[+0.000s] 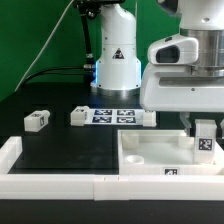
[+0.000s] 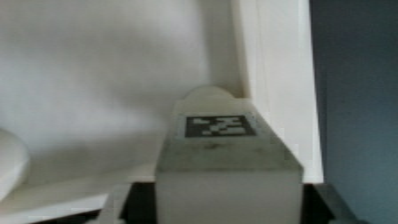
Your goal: Assemble one leg
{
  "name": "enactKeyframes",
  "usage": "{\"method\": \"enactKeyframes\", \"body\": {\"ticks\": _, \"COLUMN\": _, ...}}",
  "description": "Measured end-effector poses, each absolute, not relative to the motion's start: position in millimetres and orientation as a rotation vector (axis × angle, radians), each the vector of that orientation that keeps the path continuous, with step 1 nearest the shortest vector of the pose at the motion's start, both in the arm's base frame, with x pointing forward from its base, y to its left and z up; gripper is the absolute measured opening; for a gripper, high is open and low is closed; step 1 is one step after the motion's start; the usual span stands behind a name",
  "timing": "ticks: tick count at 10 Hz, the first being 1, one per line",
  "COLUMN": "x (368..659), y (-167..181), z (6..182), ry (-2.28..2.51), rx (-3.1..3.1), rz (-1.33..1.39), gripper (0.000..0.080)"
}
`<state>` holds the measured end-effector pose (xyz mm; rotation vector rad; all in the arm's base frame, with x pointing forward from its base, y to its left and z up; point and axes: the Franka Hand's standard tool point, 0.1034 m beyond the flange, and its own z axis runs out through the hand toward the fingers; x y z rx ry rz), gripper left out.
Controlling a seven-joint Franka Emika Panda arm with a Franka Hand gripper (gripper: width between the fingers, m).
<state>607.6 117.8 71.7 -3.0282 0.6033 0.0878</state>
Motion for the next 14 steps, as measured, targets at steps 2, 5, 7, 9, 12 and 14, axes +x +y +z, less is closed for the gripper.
{"method": "enactKeyframes", "body": {"ticks": 2, "x": 607.5, "y": 117.8, "z": 71.7, "ry": 1.034, "rx": -2.919, "rz": 0.100, "gripper": 0.0291}}
{"method": "enactKeyframes", "body": {"ticks": 5, "x": 606.7, "y": 118.4, "z": 71.5, "ry": 1.554, "rx": -2.702, "rz": 0.107, "gripper": 0.0291}}
{"method": "enactKeyframes", "body": {"ticks": 7, "x": 607.5, "y": 117.9, "z": 71.6, "ry": 1.754, "rx": -2.577, "rz": 0.107, "gripper": 0.0291}}
{"method": "enactKeyframes", "body": {"ticks": 9, "x": 608.2, "y": 117.5, "z": 71.7, "ry": 1.834, "rx": -2.520, "rz": 0.106, "gripper": 0.0291}}
{"method": "enactKeyframes", "body": {"ticks": 12, "x": 607.9, "y": 118.8, "z": 71.7, "ry": 1.724, "rx": -2.592, "rz": 0.105, "gripper": 0.0545}}
{"method": "enactKeyframes", "body": {"ticks": 14, "x": 608.5, "y": 119.2, "z": 72.7, "ry": 1.339, "rx": -2.800, "rz": 0.094, "gripper": 0.0643}}
